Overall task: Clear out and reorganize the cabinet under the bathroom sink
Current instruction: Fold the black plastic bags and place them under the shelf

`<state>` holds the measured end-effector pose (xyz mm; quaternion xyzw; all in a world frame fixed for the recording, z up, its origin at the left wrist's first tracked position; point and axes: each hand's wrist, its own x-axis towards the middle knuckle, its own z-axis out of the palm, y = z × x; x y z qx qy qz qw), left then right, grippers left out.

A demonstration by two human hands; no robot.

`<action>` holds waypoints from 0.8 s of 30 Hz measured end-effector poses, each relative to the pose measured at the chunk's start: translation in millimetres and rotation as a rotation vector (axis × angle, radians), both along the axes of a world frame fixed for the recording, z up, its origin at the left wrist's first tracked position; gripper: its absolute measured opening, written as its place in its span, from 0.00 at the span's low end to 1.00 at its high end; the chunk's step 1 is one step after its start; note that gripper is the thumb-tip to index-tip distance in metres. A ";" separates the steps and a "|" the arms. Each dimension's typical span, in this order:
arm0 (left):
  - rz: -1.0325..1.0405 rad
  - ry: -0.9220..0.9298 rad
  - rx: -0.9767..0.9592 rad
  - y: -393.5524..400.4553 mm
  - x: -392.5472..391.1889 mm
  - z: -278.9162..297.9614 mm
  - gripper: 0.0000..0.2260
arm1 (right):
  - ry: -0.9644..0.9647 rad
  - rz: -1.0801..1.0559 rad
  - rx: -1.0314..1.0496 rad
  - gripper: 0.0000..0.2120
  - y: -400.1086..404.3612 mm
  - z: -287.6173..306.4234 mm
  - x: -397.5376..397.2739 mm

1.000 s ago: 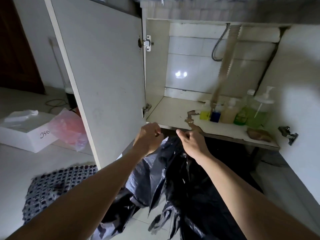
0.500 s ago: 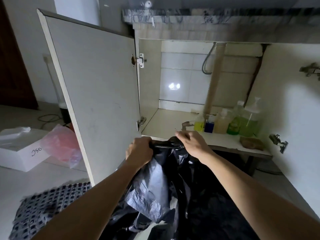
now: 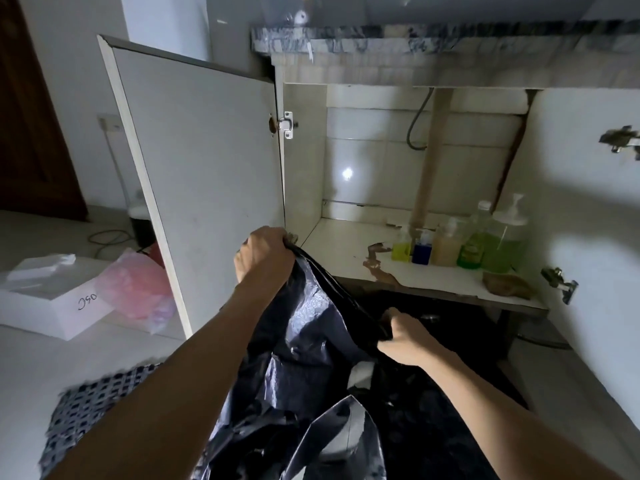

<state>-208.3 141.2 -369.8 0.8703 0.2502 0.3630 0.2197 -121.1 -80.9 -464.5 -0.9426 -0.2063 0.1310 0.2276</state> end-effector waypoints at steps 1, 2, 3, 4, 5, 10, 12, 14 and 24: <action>0.001 0.028 -0.009 -1.5 1.7 -0.2 0.11 | 0.122 -0.067 -0.005 0.30 -7.4 -12.6 -4.8; 0.001 0.083 -0.007 -2.6 4.3 -1.3 0.11 | 0.229 -0.112 0.002 0.37 -14.2 -27.8 -15.0; -0.004 0.161 0.003 -4.0 6.8 -3.1 0.11 | 0.310 -0.133 0.007 0.38 -19.9 -44.4 -26.2; -0.021 0.261 0.010 -4.6 10.4 -6.3 0.10 | 0.382 -0.128 0.006 0.35 -22.3 -61.4 -38.1; -0.045 0.372 0.012 -5.3 13.5 -10.5 0.11 | 0.445 -0.132 0.020 0.32 -21.8 -80.9 -47.2; -0.232 0.682 -0.123 -11.7 16.2 -29.2 0.13 | 0.828 -0.286 0.210 0.30 25.5 -135.8 -86.9; -0.278 0.682 -0.220 -12.4 15.2 -32.8 0.12 | 0.946 -0.302 0.400 0.25 44.9 -146.0 -93.4; -0.295 0.684 -0.245 -11.5 15.0 -35.1 0.10 | 0.978 -0.278 0.515 0.23 59.7 -142.6 -95.3; -0.241 0.553 -0.024 -5.0 20.8 -38.9 0.12 | 0.327 0.168 0.150 0.29 52.3 -0.3 -58.0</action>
